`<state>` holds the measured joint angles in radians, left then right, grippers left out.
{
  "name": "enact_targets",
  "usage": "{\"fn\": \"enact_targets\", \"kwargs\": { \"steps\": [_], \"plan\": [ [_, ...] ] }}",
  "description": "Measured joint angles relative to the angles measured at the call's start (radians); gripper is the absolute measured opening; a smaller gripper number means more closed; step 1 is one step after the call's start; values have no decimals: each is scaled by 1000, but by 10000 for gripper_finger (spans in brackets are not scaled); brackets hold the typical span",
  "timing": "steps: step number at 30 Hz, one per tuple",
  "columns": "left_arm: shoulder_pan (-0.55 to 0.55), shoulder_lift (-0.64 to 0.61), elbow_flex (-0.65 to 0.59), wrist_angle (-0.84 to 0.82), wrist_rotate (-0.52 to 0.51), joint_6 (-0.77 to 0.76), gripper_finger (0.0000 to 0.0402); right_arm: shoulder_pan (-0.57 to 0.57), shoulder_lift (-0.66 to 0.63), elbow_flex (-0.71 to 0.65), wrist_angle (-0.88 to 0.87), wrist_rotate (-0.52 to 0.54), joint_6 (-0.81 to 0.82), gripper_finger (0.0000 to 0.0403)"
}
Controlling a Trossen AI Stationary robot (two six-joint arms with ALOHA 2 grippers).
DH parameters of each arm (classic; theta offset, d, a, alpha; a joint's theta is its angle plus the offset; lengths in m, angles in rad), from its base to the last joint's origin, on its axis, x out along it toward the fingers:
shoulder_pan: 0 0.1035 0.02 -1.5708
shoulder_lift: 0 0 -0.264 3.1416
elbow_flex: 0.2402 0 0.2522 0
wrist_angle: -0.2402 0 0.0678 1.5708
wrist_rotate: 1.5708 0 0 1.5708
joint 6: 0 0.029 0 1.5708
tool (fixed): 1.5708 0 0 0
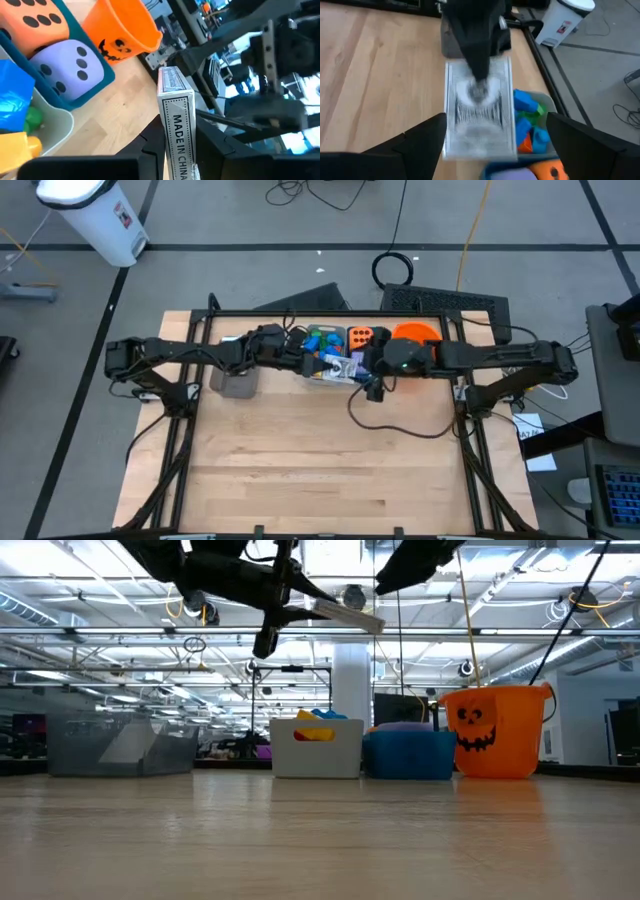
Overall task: Pick & Place Toys
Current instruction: Put the black deck of cards into the black bin
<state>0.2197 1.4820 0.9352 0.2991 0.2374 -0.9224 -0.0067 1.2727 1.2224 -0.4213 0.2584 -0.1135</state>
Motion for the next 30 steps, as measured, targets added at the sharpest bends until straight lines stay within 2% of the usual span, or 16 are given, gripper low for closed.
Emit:
{"fn": "enact_targets", "kwargs": {
  "steps": [3, 6, 9, 15, 19, 24, 26, 30],
  "plan": [
    [26, -25, 0, 2, 43, 19, 77, -5, -38, 0, -41, 3, 0, 336],
    [66, -72, 0, -70, 87, 66, 77, -11, -72, -1, -88, 7, 30, 334],
    [110, -153, 0, -234, 114, 133, 77, -14, -93, 0, -134, 7, 81, 331],
    [210, -375, 2, -701, 109, 327, 77, -14, -105, -21, -151, 29, 135, 330],
    [276, -493, 2, -1022, 64, 436, 77, -14, -102, -66, -119, 28, 158, 329],
    [344, -560, 2, -1353, -70, 503, 77, -14, -101, -132, -26, 26, 184, 329],
    [365, -564, 2, -1415, -117, 506, 77, -14, -102, -144, -4, 26, 188, 329],
    [401, -544, 2, -1427, -162, 501, 78, -14, -103, -164, 11, 26, 205, 329]
  ]
}}
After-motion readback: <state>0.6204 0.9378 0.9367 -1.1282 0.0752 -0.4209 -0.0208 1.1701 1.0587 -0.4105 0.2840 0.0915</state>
